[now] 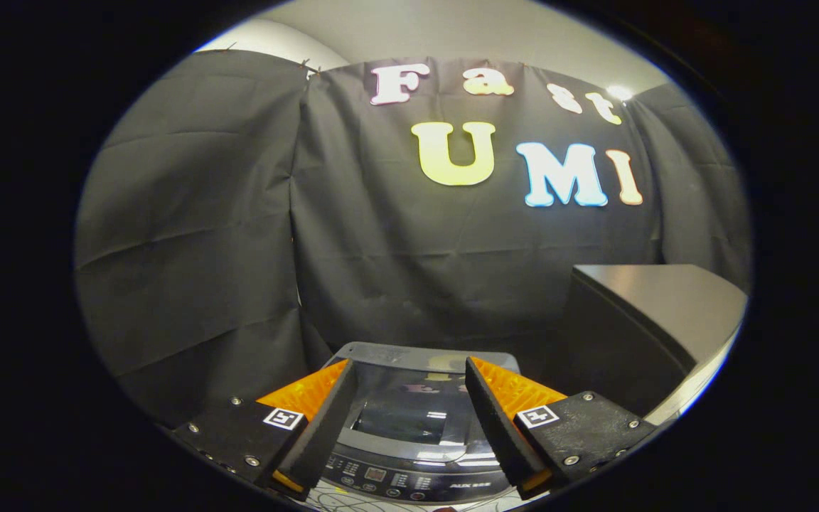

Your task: Put the clothes into the washing machine and then close the washing machine lid.

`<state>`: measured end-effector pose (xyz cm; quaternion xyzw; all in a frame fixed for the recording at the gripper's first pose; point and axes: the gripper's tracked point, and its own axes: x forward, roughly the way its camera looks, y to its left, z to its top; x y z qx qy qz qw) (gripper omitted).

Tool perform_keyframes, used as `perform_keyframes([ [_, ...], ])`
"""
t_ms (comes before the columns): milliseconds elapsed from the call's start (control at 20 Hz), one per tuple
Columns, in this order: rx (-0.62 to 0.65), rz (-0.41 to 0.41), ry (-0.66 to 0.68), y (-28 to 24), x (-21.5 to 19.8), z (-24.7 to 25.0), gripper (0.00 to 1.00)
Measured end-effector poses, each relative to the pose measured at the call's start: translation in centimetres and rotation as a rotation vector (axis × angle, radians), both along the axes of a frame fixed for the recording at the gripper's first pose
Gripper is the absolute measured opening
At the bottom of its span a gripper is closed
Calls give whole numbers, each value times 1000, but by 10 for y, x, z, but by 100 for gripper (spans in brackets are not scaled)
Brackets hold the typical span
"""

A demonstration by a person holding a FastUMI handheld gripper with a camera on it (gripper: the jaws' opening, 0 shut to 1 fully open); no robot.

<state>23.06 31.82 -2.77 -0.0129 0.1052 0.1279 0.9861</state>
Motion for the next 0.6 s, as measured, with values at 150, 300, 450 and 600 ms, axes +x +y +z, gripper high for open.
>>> perform_keyframes([
  [150, -16, 44, -42, -20, -22, 17, 93],
  [300, -15, 56, -97, -53, -45, 38, 93],
  [450, 2, 49, -124, -90, -63, 55, 93],
  [600, 15, 22, -148, -131, -77, 70, 93],
])
